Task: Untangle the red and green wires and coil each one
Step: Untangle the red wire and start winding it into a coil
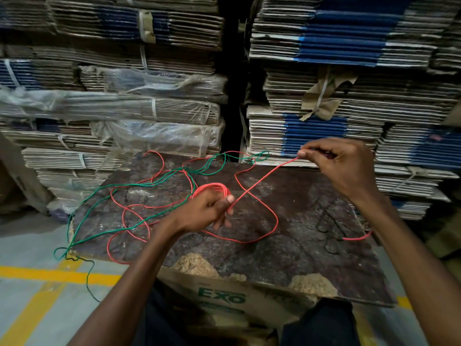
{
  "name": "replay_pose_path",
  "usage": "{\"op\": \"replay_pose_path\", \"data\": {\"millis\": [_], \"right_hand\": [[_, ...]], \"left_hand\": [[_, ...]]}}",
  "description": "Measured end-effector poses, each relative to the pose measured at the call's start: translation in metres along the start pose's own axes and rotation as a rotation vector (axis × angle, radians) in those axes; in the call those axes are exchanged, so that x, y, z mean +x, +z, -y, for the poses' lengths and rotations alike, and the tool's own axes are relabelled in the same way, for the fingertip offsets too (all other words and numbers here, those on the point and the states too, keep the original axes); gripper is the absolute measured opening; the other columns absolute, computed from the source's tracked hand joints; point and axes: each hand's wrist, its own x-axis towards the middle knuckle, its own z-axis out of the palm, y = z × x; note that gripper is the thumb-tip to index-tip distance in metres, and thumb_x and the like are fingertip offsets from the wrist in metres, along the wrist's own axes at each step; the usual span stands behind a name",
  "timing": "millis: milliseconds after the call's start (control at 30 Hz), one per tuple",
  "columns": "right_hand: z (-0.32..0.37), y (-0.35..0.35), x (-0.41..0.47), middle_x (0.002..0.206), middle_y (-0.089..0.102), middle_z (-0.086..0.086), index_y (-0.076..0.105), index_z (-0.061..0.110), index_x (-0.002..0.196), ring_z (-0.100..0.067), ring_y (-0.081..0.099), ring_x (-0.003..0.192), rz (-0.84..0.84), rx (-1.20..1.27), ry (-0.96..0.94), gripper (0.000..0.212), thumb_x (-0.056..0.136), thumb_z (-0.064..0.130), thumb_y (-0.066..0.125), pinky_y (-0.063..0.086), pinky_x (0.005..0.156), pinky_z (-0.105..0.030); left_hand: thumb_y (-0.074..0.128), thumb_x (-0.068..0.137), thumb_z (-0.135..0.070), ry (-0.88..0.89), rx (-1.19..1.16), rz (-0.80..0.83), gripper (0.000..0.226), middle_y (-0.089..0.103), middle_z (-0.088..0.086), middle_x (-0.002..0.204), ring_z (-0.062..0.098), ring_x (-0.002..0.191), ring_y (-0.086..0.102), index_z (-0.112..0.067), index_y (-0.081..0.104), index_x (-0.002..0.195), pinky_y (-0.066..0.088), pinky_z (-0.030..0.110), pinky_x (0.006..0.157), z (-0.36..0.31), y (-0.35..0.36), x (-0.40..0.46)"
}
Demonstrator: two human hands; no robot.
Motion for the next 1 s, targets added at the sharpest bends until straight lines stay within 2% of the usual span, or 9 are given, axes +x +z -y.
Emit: {"op": "replay_pose_path", "data": {"millis": [67, 167, 300, 367, 467, 567, 667, 833, 1000], "right_hand": [[-0.009, 0.004, 0.005, 0.083, 0.074, 0.009, 0.078, 0.025, 0.088, -0.008, 0.068, 0.074, 0.021, 0.035, -0.011, 0.021, 0.084, 0.044, 0.072, 0.051, 0.059, -0.039], [-0.023, 0.013, 0.009, 0.083, 0.074, 0.010, 0.079, 0.026, 0.087, -0.010, 0.069, 0.075, 0.110, 0.072, -0.018, 0.025, 0.085, 0.048, 0.068, 0.050, 0.060, -0.041], [-0.034, 0.033, -0.001, 0.086, 0.074, 0.015, 0.078, 0.029, 0.087, -0.005, 0.070, 0.082, 0.214, 0.098, 0.007, 0.032, 0.084, 0.055, 0.061, 0.054, 0.067, -0.040], [-0.039, 0.040, -0.006, 0.089, 0.074, 0.018, 0.078, 0.031, 0.089, -0.001, 0.069, 0.086, 0.238, 0.081, 0.047, 0.032, 0.082, 0.057, 0.060, 0.055, 0.071, -0.038], [-0.045, 0.046, -0.013, 0.091, 0.074, 0.019, 0.076, 0.036, 0.091, -0.003, 0.069, 0.086, 0.273, -0.017, 0.080, 0.035, 0.081, 0.062, 0.056, 0.055, 0.070, -0.036], [-0.041, 0.051, -0.022, 0.097, 0.074, 0.017, 0.073, 0.041, 0.099, -0.011, 0.070, 0.090, 0.358, -0.121, 0.059, 0.031, 0.084, 0.061, 0.056, 0.054, 0.070, -0.036], [-0.034, 0.058, -0.037, 0.105, 0.073, 0.014, 0.072, 0.038, 0.107, -0.016, 0.069, 0.097, 0.460, -0.252, -0.013, 0.022, 0.091, 0.047, 0.059, 0.052, 0.070, -0.032], [-0.021, 0.064, -0.062, 0.107, 0.073, 0.010, 0.070, 0.033, 0.111, -0.019, 0.070, 0.098, 0.519, -0.199, -0.042, 0.049, 0.090, 0.061, 0.035, 0.056, 0.069, -0.037], [0.002, 0.053, -0.076, 0.067, 0.065, 0.009, 0.066, 0.028, 0.101, -0.010, 0.063, 0.063, 0.576, -0.018, -0.017, 0.036, 0.095, 0.052, 0.040, 0.051, 0.061, -0.040]], "left_hand": [[0.041, 0.104, -0.031, 0.019, -0.225, 0.042, 0.038, 0.053, 0.009, 0.046, 0.027, 0.068, 0.070, -0.012, 0.055, 0.075, 0.049, 0.028, 0.069, -0.003, 0.001, -0.010], [0.061, 0.087, -0.054, 0.075, -0.632, 0.050, 0.039, 0.044, 0.001, 0.039, 0.028, 0.064, 0.067, -0.020, 0.057, 0.069, 0.047, 0.045, 0.094, -0.007, -0.001, -0.020], [0.070, 0.083, -0.045, 0.158, -1.018, -0.029, 0.034, 0.041, -0.002, 0.038, 0.026, 0.063, 0.067, -0.018, 0.058, 0.066, 0.040, 0.049, 0.108, -0.018, -0.007, -0.026], [0.066, 0.088, -0.038, 0.217, -1.167, -0.025, 0.030, 0.045, -0.002, 0.042, 0.028, 0.072, 0.069, -0.016, 0.059, 0.069, 0.036, 0.053, 0.109, -0.016, -0.010, -0.025], [0.041, 0.102, -0.032, 0.294, -1.371, 0.037, 0.036, 0.060, 0.006, 0.061, 0.036, 0.106, 0.065, -0.010, 0.061, 0.083, 0.021, 0.058, 0.113, -0.007, -0.016, -0.020], [0.026, 0.106, -0.031, 0.333, -1.468, -0.002, 0.047, 0.069, 0.017, 0.095, 0.041, 0.131, 0.047, -0.007, 0.064, 0.091, 0.012, 0.062, 0.113, -0.005, -0.017, -0.014], [0.024, 0.105, -0.031, 0.377, -1.502, -0.126, 0.052, 0.065, 0.019, 0.123, 0.038, 0.129, 0.050, -0.012, 0.066, 0.080, 0.027, 0.065, 0.107, -0.010, -0.018, -0.007], [0.038, 0.096, -0.027, 0.422, -1.488, -0.359, 0.040, 0.060, 0.023, 0.130, 0.039, 0.123, 0.056, -0.017, 0.064, 0.068, 0.040, 0.065, 0.096, -0.021, -0.031, 0.004], [0.036, 0.096, -0.026, 0.388, -1.539, -0.569, 0.038, 0.060, 0.021, 0.130, 0.035, 0.110, 0.062, -0.019, 0.059, 0.068, 0.046, 0.061, 0.092, -0.021, -0.052, 0.017]]}}
